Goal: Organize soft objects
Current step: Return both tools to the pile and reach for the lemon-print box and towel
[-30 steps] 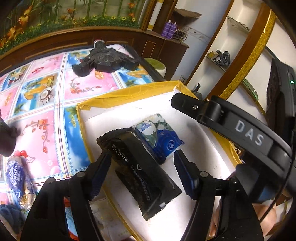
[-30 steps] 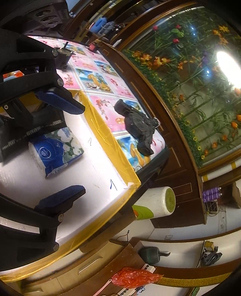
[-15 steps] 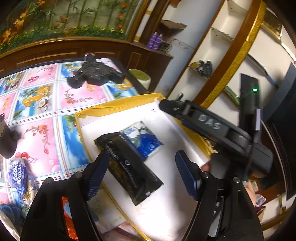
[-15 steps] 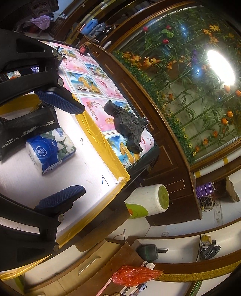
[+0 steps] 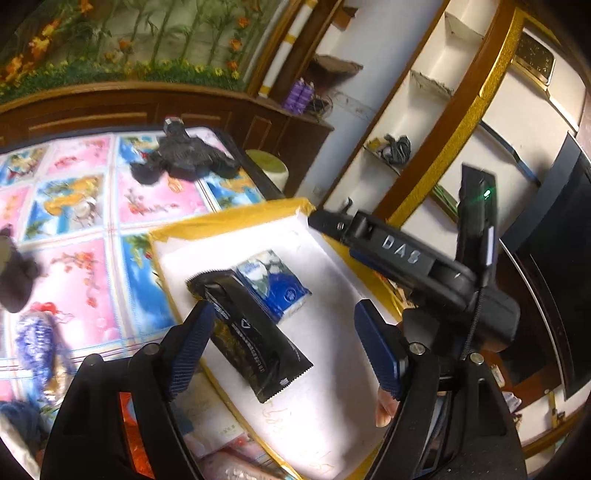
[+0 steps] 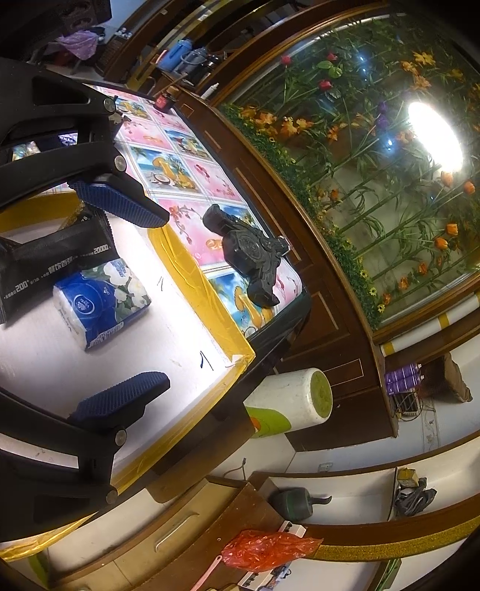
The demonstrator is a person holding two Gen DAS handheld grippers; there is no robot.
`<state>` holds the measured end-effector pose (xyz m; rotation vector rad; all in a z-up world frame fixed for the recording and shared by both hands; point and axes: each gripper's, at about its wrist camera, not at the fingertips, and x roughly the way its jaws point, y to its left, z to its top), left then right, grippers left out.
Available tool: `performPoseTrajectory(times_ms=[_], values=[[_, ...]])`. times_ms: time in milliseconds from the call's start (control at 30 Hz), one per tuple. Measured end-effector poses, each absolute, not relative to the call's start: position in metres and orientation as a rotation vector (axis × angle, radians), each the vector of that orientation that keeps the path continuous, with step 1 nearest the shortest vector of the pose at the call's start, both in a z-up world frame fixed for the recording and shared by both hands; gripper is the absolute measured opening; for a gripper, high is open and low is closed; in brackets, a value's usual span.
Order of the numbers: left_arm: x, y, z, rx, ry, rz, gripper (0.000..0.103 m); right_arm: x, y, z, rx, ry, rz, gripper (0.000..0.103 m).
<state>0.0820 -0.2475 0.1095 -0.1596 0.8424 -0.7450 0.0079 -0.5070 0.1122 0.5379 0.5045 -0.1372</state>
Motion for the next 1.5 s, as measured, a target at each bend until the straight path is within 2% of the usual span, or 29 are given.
performPoseTrajectory(times_ms=[200,433,633,833,1167,1267,1467,1500], values=[[0.044,-0.202,0.125,-0.143,0.745,-0.632,0.078,0.003,-0.489,0.119,0.512,0.479,-0.075,0.081],[0.002,-0.124,0.119,-0.126,0.721,-0.507,0.078,0.011,-0.446,0.115,0.453,0.525,0.083,0.081],[-0.018,-0.049,0.107,-0.165,0.75,-0.343,0.078,0.019,-0.391,0.107,0.357,0.603,0.313,0.081],[-0.019,0.007,0.066,-0.355,0.899,-0.261,0.078,0.035,-0.363,0.089,0.299,0.711,0.464,0.081],[-0.008,0.001,0.02,-0.513,1.056,-0.292,0.078,0.043,-0.366,0.085,0.291,0.708,0.444,0.081],[-0.007,-0.019,0.017,-0.479,1.081,-0.291,0.078,0.034,-0.356,0.082,0.297,0.702,0.446,0.081],[0.0,-0.06,0.017,-0.211,1.023,-0.247,0.079,0.027,-0.349,0.081,0.279,0.703,0.467,0.081],[-0.002,-0.06,0.016,-0.174,1.006,-0.237,0.072,0.027,-0.348,0.081,0.275,0.705,0.47,0.082]])
